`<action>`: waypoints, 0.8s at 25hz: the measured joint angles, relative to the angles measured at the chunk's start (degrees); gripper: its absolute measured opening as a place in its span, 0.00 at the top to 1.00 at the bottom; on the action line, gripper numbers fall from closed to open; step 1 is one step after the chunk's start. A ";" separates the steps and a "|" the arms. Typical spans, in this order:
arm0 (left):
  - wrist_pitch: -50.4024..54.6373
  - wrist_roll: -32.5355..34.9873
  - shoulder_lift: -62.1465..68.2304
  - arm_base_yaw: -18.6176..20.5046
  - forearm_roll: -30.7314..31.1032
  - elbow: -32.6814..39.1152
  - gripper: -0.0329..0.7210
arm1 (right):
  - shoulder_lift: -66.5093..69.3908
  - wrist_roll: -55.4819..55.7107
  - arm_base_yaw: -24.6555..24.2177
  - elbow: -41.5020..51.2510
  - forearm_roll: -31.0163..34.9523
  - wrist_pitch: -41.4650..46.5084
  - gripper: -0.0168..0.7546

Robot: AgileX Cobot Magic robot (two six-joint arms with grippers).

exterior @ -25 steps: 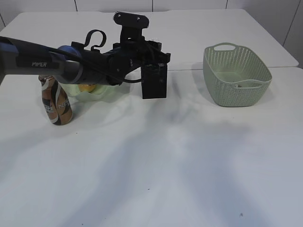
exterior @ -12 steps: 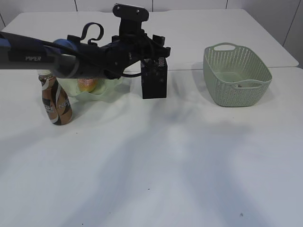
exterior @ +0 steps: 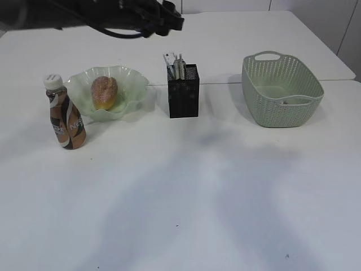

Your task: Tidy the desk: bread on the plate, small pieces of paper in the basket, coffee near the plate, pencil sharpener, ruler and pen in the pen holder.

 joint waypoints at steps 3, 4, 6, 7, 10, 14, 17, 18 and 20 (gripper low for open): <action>7.33 0.12 -4.93 2.31 5.60 0.00 0.45 | 0.00 0.00 0.00 0.00 0.00 0.00 0.59; 9.37 0.12 -6.29 2.91 8.27 0.00 0.45 | 0.00 0.00 0.00 0.00 0.13 0.00 0.59; 14.96 0.12 -9.43 3.48 12.66 0.00 0.45 | 0.00 0.00 0.00 0.00 0.68 0.00 0.59; 17.62 -0.18 -10.74 3.72 14.96 0.00 0.45 | 0.00 0.00 0.00 0.00 1.19 0.00 0.59; 28.93 -5.88 -14.99 4.12 23.14 0.00 0.45 | -0.13 0.00 0.00 0.00 2.33 0.00 0.59; 46.72 -18.83 -19.26 4.93 32.46 0.00 0.45 | -0.50 0.00 0.00 0.00 3.16 0.00 0.59; 60.17 -21.63 -21.54 6.14 32.70 0.00 0.46 | -1.35 0.46 0.00 0.00 6.05 0.00 0.59; 62.98 -21.92 -22.17 6.37 32.45 0.00 0.46 | -1.45 1.17 0.00 0.00 6.76 0.00 0.59; 66.09 -21.92 -24.00 6.39 31.27 0.00 0.46 | -1.75 2.45 0.00 0.00 8.55 0.00 0.59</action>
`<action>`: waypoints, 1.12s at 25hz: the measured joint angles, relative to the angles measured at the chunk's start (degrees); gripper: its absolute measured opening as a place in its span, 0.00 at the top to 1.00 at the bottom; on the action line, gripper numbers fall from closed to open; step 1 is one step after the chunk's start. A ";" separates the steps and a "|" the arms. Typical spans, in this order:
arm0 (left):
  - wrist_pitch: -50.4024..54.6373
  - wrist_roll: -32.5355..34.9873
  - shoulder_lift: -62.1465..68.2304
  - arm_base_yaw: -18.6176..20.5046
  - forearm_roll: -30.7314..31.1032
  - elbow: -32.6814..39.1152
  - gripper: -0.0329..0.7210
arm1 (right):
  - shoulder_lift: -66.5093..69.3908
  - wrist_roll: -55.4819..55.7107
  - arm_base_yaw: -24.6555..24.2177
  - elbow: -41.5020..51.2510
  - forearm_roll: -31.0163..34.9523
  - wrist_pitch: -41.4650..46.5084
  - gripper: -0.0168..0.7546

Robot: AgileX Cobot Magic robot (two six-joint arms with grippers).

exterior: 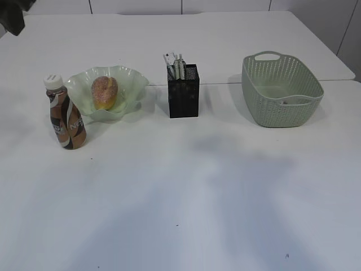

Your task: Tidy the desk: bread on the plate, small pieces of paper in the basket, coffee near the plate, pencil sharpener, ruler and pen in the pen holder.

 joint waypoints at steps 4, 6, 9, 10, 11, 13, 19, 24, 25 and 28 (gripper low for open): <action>0.99 0.66 -6.46 -0.11 -4.09 0.00 0.46 | -2.58 0.46 0.00 0.00 1.16 0.00 0.59; 1.24 0.84 -10.92 -0.11 -5.80 0.00 0.46 | -3.61 0.46 0.00 0.00 1.16 0.00 0.59; 1.82 0.98 -18.56 -0.21 -8.02 -0.22 0.46 | -10.04 0.68 0.00 0.00 1.05 0.04 0.58; 1.94 0.98 -21.36 -0.21 -8.94 -0.32 0.46 | -10.80 0.94 0.00 0.00 1.05 0.13 0.58; 1.92 0.98 -24.20 -0.21 -9.84 -0.32 0.46 | -12.78 1.53 0.00 0.00 1.05 0.18 0.56; 2.09 0.98 -29.62 -0.21 -11.01 0.48 0.46 | -12.78 1.53 0.00 0.00 1.05 0.18 0.56; 2.27 0.98 -48.98 -0.21 -12.69 12.82 0.46 | -21.08 2.47 0.00 2.90 7.02 0.46 0.45; 2.65 0.88 -63.58 -0.21 -14.80 25.64 0.35 | -26.12 2.57 0.00 11.36 10.85 0.59 0.40; 2.65 0.88 -66.56 -0.21 -15.53 28.31 0.34 | -26.12 2.57 0.00 11.36 10.85 0.59 0.40; 2.69 0.88 -74.99 -0.21 -16.44 35.57 0.32 | -29.40 2.43 0.00 18.45 12.81 0.59 0.36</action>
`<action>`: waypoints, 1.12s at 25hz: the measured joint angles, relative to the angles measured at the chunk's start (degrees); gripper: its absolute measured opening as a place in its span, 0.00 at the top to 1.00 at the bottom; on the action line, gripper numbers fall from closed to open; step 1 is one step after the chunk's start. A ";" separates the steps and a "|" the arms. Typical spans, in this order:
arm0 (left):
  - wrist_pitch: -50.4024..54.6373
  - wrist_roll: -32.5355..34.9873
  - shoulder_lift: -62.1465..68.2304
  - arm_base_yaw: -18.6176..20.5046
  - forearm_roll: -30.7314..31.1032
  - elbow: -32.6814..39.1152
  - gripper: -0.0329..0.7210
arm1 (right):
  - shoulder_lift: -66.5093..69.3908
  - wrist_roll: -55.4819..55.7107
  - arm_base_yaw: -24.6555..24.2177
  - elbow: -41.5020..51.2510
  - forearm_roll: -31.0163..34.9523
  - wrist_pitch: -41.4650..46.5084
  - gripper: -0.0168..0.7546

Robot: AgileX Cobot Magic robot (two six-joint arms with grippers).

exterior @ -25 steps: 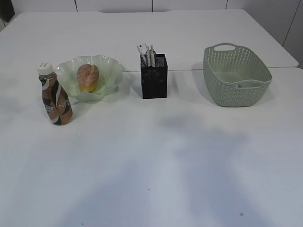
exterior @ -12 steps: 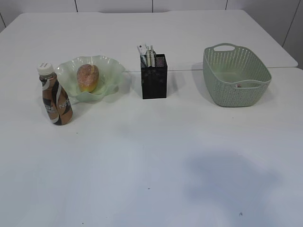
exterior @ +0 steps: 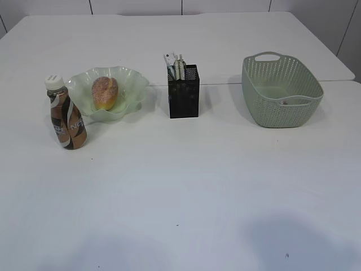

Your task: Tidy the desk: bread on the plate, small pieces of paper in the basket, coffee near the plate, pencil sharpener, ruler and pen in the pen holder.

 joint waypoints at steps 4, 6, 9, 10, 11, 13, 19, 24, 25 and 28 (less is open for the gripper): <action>0.22 0.16 -10.26 0.00 -1.35 7.76 0.31 | -2.88 -4.88 0.00 6.40 0.90 0.00 0.36; 0.35 1.39 -14.54 0.00 -2.91 11.11 0.31 | -3.65 -6.30 0.00 7.81 1.74 0.00 0.35; 0.57 3.76 -18.90 0.00 -3.72 16.05 0.31 | -7.58 -10.42 0.00 11.68 3.44 0.00 0.36; 0.68 5.30 -18.90 0.00 -3.77 17.44 0.31 | -7.58 -10.42 0.00 11.68 3.44 0.00 0.36; 0.57 6.68 -18.90 0.00 -3.77 19.18 0.31 | -13.46 -13.54 0.00 14.88 4.86 -3.88 0.36; 0.58 9.44 -18.90 0.00 -4.10 22.04 0.31 | -18.16 -14.23 0.00 17.44 4.95 -6.28 0.36; -2.61 11.97 -18.90 0.00 -4.91 27.18 0.32 | -32.74 -13.12 0.00 24.44 5.04 -8.87 0.36; -4.87 12.41 -18.90 0.00 -6.51 31.83 0.32 | -33.24 -11.27 -0.27 28.01 4.70 -8.08 0.36; -4.86 12.81 -18.90 0.00 -6.81 32.50 0.32 | -33.24 -11.27 -0.27 28.72 4.70 -8.32 0.36; -5.25 13.87 -18.90 0.00 -7.10 32.76 0.34 | -33.24 -11.30 -0.27 32.53 4.52 -7.97 0.36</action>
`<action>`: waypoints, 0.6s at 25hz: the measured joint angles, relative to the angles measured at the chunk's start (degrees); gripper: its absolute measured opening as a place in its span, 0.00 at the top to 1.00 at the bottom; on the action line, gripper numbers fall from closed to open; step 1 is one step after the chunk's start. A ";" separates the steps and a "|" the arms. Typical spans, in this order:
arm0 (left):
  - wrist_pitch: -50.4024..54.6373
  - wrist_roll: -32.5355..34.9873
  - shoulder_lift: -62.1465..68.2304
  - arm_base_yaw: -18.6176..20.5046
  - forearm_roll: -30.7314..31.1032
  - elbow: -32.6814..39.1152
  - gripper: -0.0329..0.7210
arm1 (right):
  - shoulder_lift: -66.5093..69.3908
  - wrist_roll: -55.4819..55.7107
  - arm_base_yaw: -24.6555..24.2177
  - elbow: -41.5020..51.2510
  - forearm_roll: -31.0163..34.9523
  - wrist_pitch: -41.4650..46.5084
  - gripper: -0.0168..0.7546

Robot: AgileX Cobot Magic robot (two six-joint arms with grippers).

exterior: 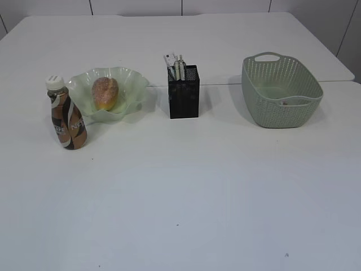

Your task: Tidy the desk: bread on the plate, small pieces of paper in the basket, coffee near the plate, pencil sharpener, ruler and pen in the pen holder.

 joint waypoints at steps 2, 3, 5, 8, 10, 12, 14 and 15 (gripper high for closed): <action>-1.65 0.22 0.00 0.00 0.69 0.87 0.36 | 0.00 -0.24 0.00 0.89 -0.33 0.81 0.36; -2.27 0.22 0.00 0.00 1.35 1.22 0.36 | 0.00 -0.24 -0.08 1.13 -0.60 0.80 0.36; -2.98 -0.08 0.00 0.00 2.39 1.76 0.37 | 0.00 0.90 -0.08 1.27 -1.94 0.80 0.36; -3.18 -0.53 0.00 0.00 3.08 1.90 0.40 | 0.00 1.59 -0.08 1.30 -2.78 0.80 0.36; -3.30 -0.63 0.00 0.00 3.29 1.90 0.41 | 0.00 1.85 -0.08 1.30 -2.78 0.80 0.36; -3.30 -0.73 0.00 0.00 3.29 1.90 0.41 | 0.00 1.87 -0.08 1.30 -2.78 0.80 0.36; -3.39 -0.73 0.00 0.69 3.29 1.90 0.42 | 0.00 1.87 -1.32 1.39 -2.78 0.80 0.36; -3.39 -0.73 0.00 1.82 3.29 1.90 0.42 | 0.00 1.87 -2.38 1.39 -3.09 0.80 0.36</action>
